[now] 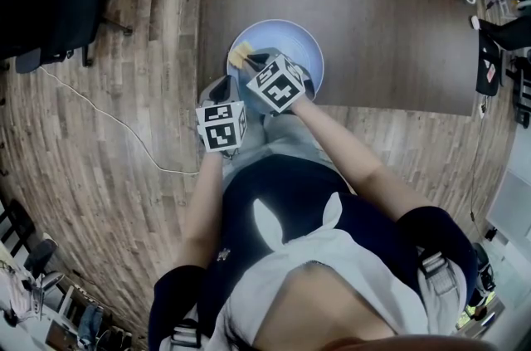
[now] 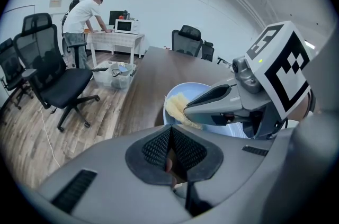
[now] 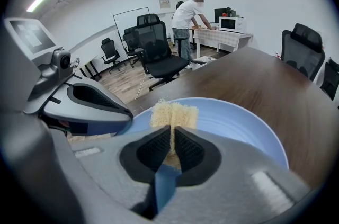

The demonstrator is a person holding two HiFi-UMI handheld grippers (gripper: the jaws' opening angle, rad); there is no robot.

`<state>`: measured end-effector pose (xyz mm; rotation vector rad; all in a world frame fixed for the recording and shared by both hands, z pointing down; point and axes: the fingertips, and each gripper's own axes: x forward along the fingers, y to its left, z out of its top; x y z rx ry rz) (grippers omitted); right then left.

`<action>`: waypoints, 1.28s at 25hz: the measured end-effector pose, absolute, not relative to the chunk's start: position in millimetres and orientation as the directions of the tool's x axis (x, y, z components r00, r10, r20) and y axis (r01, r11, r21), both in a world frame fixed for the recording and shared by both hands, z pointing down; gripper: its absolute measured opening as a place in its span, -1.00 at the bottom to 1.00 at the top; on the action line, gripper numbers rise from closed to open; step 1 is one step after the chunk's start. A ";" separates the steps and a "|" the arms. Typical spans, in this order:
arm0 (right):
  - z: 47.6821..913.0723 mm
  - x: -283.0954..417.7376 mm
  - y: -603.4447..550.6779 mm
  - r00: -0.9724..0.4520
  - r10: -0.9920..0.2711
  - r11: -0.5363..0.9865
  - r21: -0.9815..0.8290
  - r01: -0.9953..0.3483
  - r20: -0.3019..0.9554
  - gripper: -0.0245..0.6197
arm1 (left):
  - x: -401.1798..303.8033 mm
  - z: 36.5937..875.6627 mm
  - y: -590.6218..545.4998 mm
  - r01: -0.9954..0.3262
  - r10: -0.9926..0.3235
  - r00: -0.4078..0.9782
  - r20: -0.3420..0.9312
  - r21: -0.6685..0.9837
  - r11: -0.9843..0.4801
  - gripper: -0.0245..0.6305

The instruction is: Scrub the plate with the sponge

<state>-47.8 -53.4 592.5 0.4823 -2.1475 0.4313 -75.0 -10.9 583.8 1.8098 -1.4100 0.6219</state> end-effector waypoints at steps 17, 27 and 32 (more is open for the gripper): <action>595.9 -38.9 -74.2 -0.549 -0.217 0.820 -0.154 -0.551 0.807 -0.86 | -75.8 586.5 -11.0 -0.960 -0.591 0.275 0.758 0.248 -0.129 -0.90; 594.2 -25.6 -86.7 -0.537 -0.249 0.784 -0.157 -0.600 0.806 -0.85 | -75.6 580.9 -12.0 -0.961 -0.580 0.275 0.767 0.246 -0.130 -0.90; 594.7 -18.8 -97.5 -0.545 -0.265 0.748 -0.188 -0.637 0.795 -0.85 | -76.5 578.1 -16.1 -0.961 -0.580 0.271 0.768 0.246 -0.124 -0.90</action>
